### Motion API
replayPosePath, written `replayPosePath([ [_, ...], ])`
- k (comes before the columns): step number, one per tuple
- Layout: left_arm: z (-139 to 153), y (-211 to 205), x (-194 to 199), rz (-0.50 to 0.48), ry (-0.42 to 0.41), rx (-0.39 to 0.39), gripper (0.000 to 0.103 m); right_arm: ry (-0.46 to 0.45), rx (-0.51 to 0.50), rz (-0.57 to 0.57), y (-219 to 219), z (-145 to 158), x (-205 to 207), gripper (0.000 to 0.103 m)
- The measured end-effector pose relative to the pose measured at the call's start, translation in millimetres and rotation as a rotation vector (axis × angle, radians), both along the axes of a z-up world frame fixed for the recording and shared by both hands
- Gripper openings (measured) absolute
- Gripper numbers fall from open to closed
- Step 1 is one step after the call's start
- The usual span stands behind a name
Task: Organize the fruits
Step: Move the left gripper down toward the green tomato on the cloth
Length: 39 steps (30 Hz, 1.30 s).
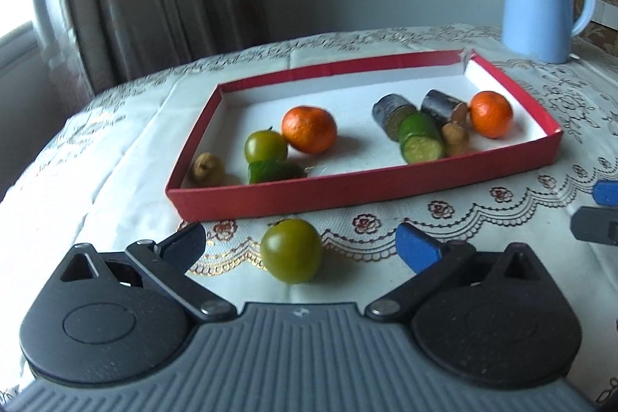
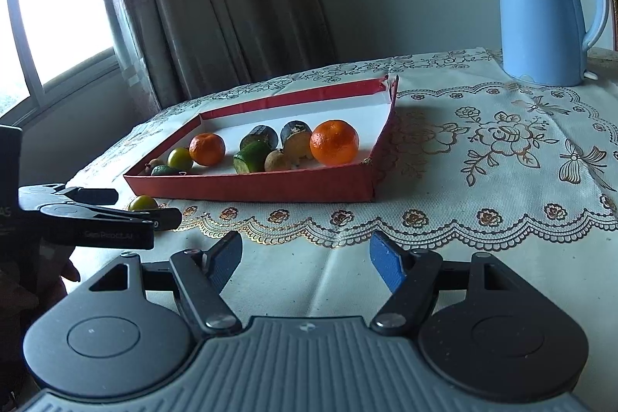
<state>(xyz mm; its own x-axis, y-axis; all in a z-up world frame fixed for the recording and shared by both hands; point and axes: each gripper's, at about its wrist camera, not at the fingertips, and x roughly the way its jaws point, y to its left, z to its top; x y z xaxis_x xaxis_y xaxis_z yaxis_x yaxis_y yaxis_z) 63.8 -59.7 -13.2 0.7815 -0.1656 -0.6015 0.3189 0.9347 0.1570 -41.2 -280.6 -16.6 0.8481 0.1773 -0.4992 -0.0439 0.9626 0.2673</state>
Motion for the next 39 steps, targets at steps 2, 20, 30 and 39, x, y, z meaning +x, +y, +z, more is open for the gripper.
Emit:
replayPosePath([
  [2,-1.7,2.4,2.8,0.022,0.011,-0.005,0.103,0.001,0.001,0.001,0.1,-0.1,0.2,0.073],
  [20,-4.3,7.4,8.7,0.103,0.035,-0.015,0.096,0.014,0.027,-0.016,-4.0,-1.9,2.2,0.073],
  [30,-4.7,9.6,8.2,0.093,0.039,-0.042,0.09,0.027,0.012,-0.033,-2.6,-2.8,3.8,0.073],
  [39,-4.6,11.6,7.0,0.082,0.039,-0.062,0.083,0.039,-0.017,-0.047,0.2,-2.8,5.5,0.073],
])
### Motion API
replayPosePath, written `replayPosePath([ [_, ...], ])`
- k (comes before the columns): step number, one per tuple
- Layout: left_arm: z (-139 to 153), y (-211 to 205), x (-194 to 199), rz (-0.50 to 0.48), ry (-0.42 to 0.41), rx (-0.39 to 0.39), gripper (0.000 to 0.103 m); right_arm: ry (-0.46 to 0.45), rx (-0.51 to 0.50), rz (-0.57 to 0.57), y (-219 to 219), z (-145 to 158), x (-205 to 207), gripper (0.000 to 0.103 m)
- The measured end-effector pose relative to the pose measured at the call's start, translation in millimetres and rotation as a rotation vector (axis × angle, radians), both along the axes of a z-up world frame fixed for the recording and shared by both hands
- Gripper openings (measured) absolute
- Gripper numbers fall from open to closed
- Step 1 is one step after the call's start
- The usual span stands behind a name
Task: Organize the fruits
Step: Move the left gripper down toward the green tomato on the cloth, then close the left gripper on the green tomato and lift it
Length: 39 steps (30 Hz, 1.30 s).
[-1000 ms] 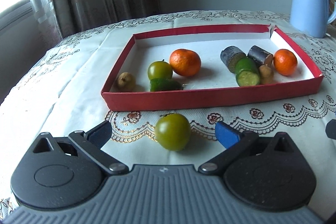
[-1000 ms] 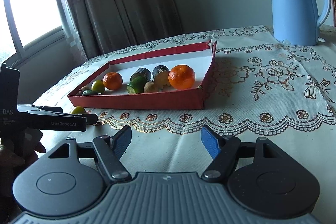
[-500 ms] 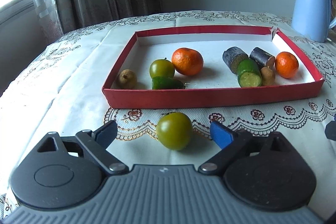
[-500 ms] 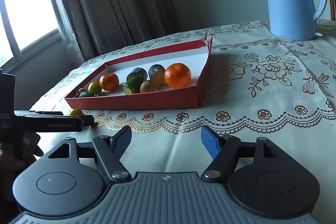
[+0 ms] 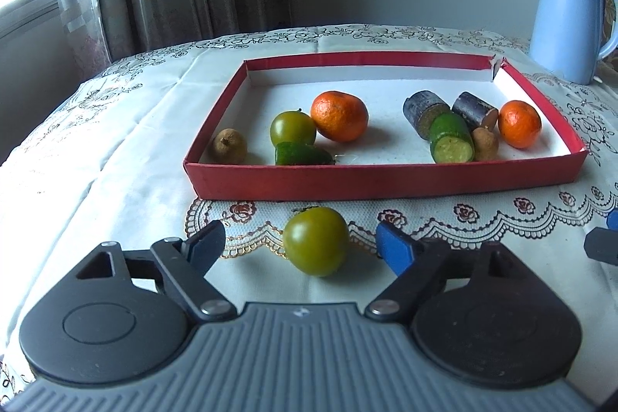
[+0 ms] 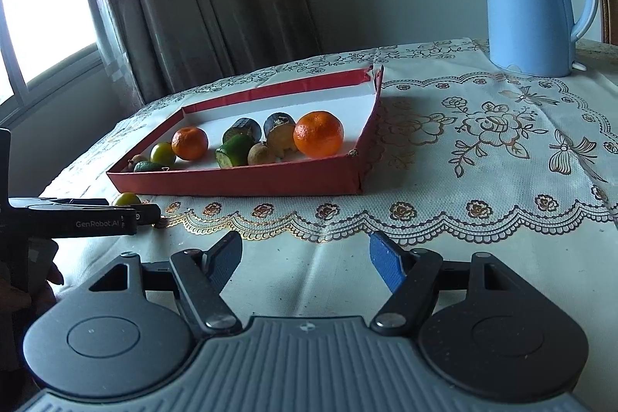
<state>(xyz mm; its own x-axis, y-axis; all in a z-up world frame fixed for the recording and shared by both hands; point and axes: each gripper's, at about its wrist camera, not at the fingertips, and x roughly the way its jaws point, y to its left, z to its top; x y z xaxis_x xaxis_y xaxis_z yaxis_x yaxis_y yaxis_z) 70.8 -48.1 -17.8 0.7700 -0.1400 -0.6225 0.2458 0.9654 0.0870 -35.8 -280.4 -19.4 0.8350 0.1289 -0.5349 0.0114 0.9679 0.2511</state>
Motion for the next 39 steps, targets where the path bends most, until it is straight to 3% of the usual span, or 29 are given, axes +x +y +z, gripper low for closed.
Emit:
replayPosePath([
  [10,0.1,1.3,0.0,-0.012,0.002,-0.017,0.075,0.026,-0.081,-0.007,11.3,0.9,3.9,0.075],
  [14,0.6,0.5,-1.6,-0.02,-0.005,-0.015,0.067,0.047,-0.156,-0.018,20.5,0.4,7.2,0.075],
  [19,0.7,1.3,-1.8,-0.028,-0.002,-0.023,0.065,0.068,-0.233,-0.017,30.8,-0.9,10.2,0.076],
  [21,0.7,1.9,-1.6,-0.031,0.0,-0.029,0.063,0.077,-0.246,-0.028,31.9,-1.3,10.9,0.085],
  [25,0.6,2.3,-2.2,-0.044,0.0,-0.036,0.058,0.091,-0.264,-0.05,32.5,-2.0,12.4,0.089],
  [30,0.8,1.4,-4.1,-0.058,-0.007,-0.042,0.04,0.101,-0.282,-0.067,33.5,-2.3,14.8,0.097],
  [39,1.5,0.7,-6.2,-0.058,-0.018,-0.031,0.032,0.116,-0.265,-0.076,29.6,-2.8,17.1,0.1],
])
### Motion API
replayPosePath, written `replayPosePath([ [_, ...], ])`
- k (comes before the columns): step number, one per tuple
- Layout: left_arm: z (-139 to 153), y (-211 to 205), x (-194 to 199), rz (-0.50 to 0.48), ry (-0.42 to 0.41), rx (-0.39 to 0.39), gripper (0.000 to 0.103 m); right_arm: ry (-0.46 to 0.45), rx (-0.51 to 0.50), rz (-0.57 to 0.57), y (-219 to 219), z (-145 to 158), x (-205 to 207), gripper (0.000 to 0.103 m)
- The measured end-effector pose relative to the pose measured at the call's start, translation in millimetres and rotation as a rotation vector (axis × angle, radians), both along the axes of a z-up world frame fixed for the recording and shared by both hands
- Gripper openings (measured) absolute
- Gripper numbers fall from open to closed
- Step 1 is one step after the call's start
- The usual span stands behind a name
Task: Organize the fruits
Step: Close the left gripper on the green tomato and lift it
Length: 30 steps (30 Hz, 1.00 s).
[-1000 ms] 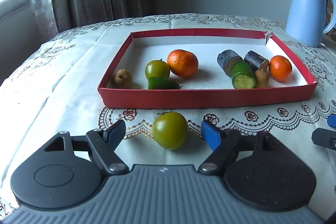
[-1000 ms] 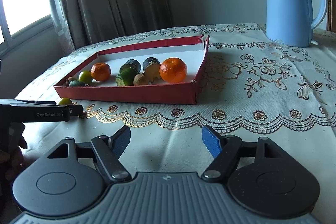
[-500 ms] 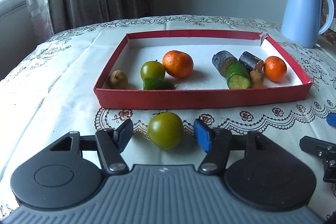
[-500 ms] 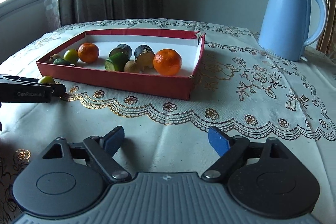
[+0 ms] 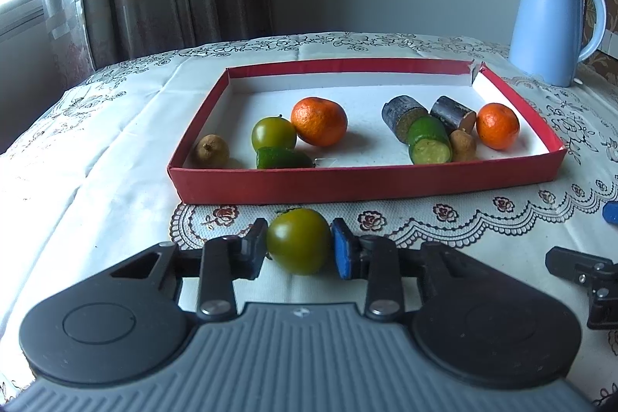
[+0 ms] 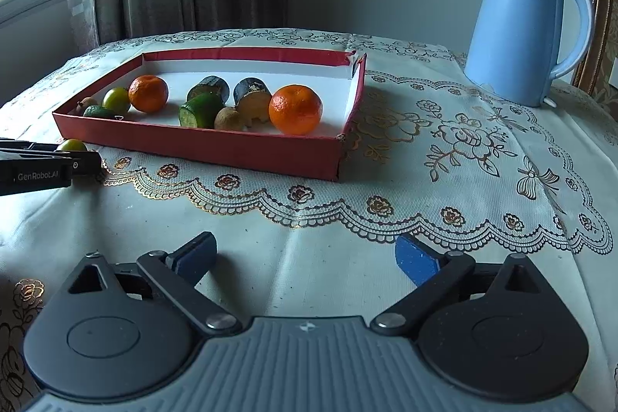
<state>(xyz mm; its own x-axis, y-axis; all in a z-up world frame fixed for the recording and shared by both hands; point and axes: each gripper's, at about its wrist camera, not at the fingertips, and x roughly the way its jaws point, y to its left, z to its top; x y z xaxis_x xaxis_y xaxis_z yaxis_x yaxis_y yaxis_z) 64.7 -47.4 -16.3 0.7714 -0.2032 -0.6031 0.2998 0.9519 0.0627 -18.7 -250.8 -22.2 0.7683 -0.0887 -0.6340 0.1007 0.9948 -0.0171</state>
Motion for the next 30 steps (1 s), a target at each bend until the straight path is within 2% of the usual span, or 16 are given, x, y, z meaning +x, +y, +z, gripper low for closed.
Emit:
replayPosePath([
  [5,0.7,3.9,-0.9,-0.009,0.007,-0.014,0.031,0.002,0.01,0.001,-0.9,0.1,-0.2,0.1],
  [7,0.4,6.4,-2.2,-0.014,0.014,-0.018,0.041,0.002,0.012,0.001,-1.2,0.2,-0.3,0.1],
  [9,0.8,9.7,-2.7,-0.013,0.019,-0.032,0.071,0.002,0.013,0.002,-1.2,0.1,-0.7,0.1],
  [11,1.4,12.2,-3.6,-0.02,0.02,-0.047,0.077,0.002,0.013,0.002,-1.4,0.1,-0.3,0.1],
  [13,0.8,12.3,-3.7,-0.019,0.024,-0.042,0.077,0.002,0.013,0.002,-1.5,0.1,-0.4,0.1],
  [17,0.4,13.5,-2.5,-0.012,0.033,-0.049,0.075,0.004,0.018,0.005,-1.5,-0.3,-0.2,0.101],
  [23,0.1,15.0,-1.4,0.001,0.037,-0.056,0.055,0.006,0.023,0.012,-1.3,-0.6,0.3,0.103],
  [27,0.6,12.1,-3.9,-0.02,0.024,-0.047,0.037,0.007,0.023,0.012,-0.5,-0.9,0.2,0.103],
  [30,0.8,9.6,-5.6,-0.027,0.015,-0.034,0.035,0.006,0.023,0.012,-0.6,-1.1,0.3,0.103],
])
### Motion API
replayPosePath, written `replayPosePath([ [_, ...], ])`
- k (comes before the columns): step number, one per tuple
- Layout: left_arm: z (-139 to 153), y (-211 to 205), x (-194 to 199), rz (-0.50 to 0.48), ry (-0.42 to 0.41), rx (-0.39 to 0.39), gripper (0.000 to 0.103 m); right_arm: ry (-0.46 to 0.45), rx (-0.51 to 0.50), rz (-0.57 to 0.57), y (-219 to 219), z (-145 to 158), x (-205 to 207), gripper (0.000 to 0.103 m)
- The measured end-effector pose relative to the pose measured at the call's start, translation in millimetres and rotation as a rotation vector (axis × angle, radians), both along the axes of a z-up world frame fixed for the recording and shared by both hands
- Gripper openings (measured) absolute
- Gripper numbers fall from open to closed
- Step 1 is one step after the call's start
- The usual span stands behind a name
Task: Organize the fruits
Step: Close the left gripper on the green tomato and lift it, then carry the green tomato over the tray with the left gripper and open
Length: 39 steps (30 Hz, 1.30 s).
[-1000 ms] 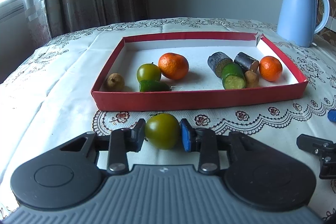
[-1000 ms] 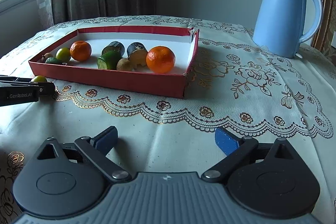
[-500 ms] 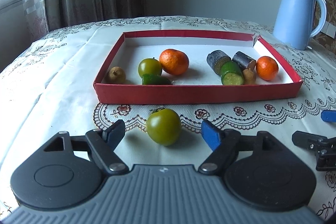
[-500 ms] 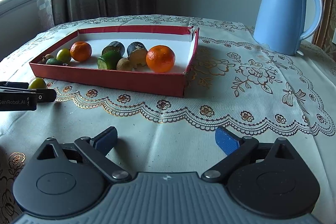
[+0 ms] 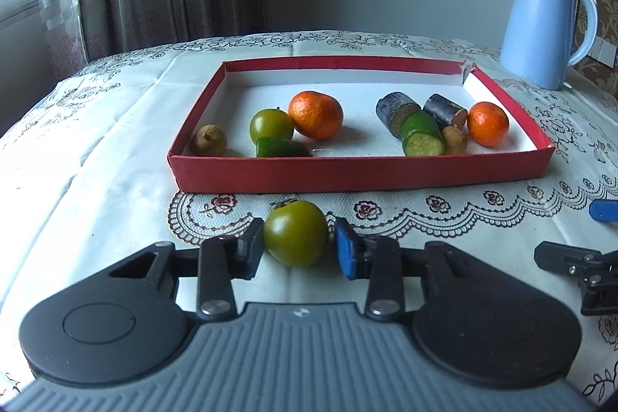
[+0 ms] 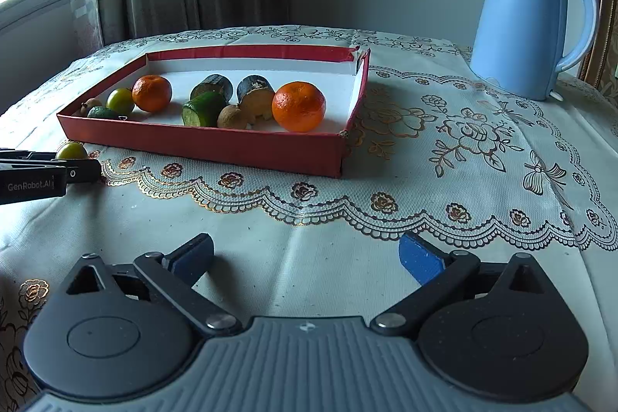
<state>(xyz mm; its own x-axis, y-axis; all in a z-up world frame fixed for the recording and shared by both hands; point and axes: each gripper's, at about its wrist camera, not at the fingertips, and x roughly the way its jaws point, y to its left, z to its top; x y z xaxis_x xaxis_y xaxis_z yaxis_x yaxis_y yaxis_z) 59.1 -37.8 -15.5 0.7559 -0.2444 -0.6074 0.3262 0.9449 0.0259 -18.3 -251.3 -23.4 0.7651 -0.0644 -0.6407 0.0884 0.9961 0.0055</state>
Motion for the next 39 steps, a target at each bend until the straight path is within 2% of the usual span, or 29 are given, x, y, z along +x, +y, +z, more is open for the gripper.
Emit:
replayPosePath([
  [3,0.2,-1.0,-0.3,0.004,-0.005,0.008,0.031,0.0,0.0,0.0,-0.5,-0.2,0.2,0.103],
  [14,1.5,-6.6,-2.3,0.017,-0.026,0.049,0.03,0.0,0.0,0.0,-0.8,-0.1,0.4,0.103],
  [29,21.0,-24.8,-4.4,0.004,-0.071,0.042,0.03,0.0,0.0,0.0,-0.3,0.4,0.3,0.103],
  [39,39.6,-49.4,23.9,0.033,-0.107,0.049,0.03,0.001,0.0,0.0,-0.3,0.5,0.3,0.103],
])
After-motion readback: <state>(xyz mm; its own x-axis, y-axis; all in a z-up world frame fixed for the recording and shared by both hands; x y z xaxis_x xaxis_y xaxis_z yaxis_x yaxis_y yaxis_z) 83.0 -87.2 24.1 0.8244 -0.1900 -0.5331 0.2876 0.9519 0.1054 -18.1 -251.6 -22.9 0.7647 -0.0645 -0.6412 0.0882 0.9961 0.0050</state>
